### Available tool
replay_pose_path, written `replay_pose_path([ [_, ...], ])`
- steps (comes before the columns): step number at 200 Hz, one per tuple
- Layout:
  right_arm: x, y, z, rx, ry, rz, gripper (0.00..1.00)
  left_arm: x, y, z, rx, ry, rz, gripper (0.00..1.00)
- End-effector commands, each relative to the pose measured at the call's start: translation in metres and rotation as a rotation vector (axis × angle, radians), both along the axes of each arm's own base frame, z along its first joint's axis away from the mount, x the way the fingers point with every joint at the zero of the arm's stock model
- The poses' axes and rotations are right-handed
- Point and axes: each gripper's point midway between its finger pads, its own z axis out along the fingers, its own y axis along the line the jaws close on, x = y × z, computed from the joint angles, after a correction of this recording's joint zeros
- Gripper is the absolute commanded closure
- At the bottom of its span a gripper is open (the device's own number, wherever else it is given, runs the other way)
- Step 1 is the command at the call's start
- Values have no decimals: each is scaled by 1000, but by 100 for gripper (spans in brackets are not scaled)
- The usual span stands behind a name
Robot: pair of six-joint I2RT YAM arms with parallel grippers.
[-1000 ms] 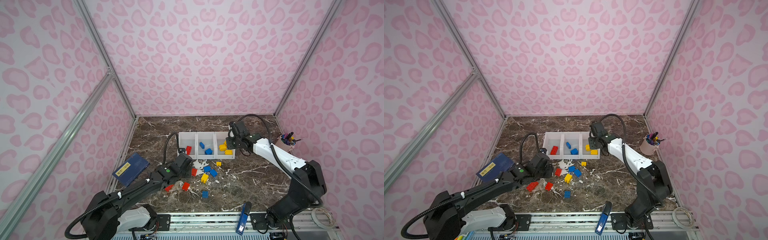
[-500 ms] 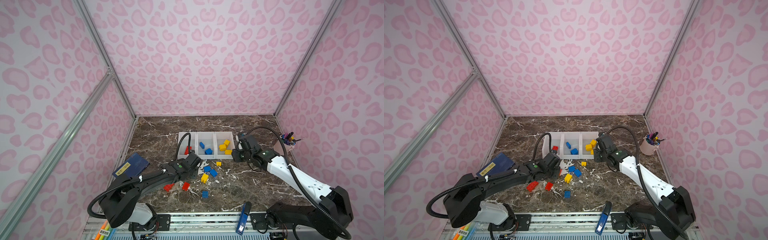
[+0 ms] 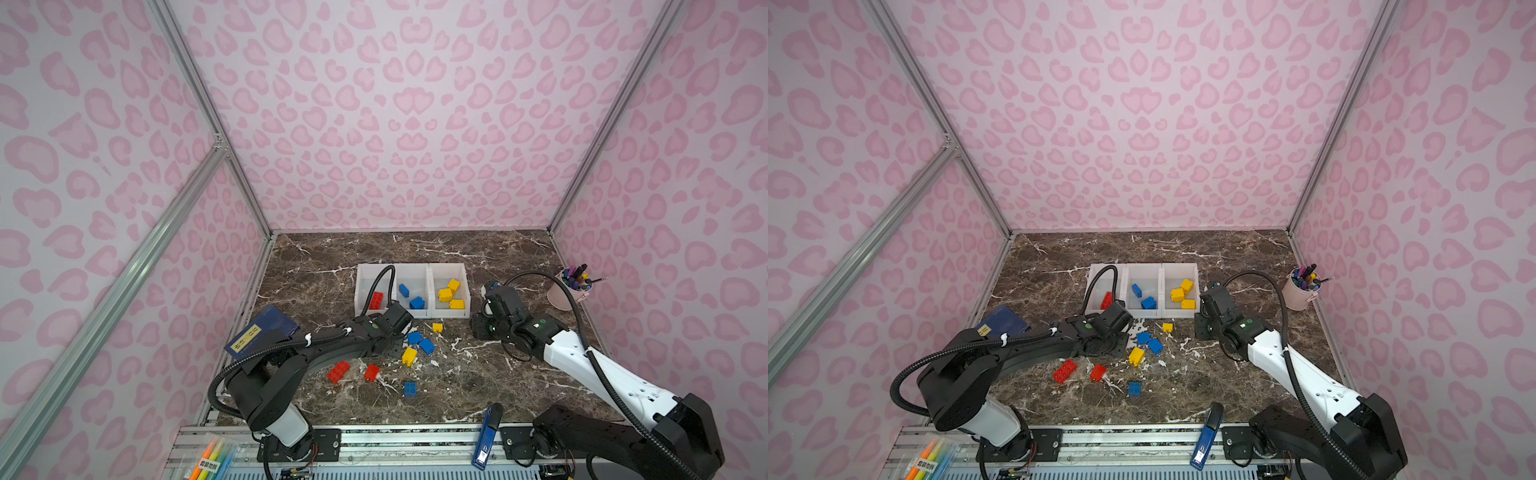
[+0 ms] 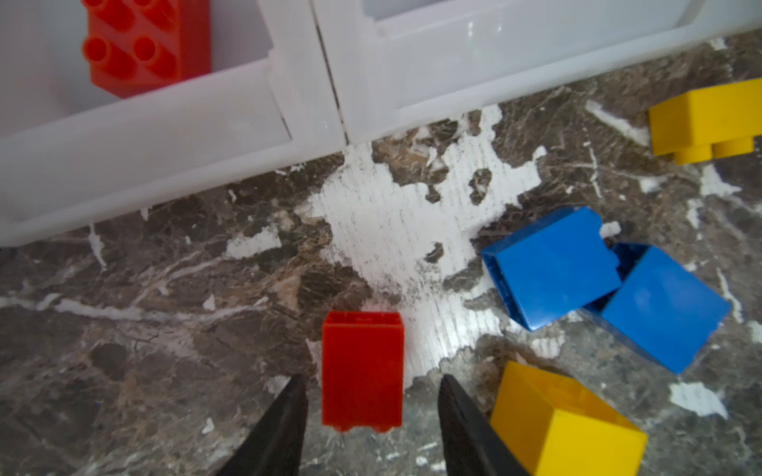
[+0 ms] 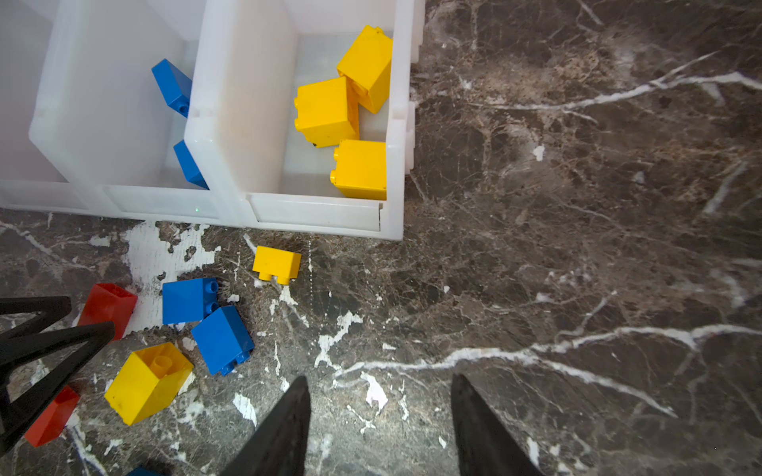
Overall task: Sort the legos into containers by color
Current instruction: 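Lower the left gripper around the red brick and close it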
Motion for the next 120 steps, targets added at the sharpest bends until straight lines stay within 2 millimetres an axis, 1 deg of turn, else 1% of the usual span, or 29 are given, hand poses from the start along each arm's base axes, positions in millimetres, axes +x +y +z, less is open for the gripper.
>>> replay_pose_path([
  [1, 3, 2, 2, 17, -16, -12, 44, 6, -3, 3, 4, -20, -4, 46],
  [75, 5, 4, -4, 31, -1, -29, 45, 5, 1, -9, 47, -11, -13, 47],
  [120, 8, 7, -3, 38, 2, -29, 46, 6, -3, -13, 40, -5, -21, 49],
])
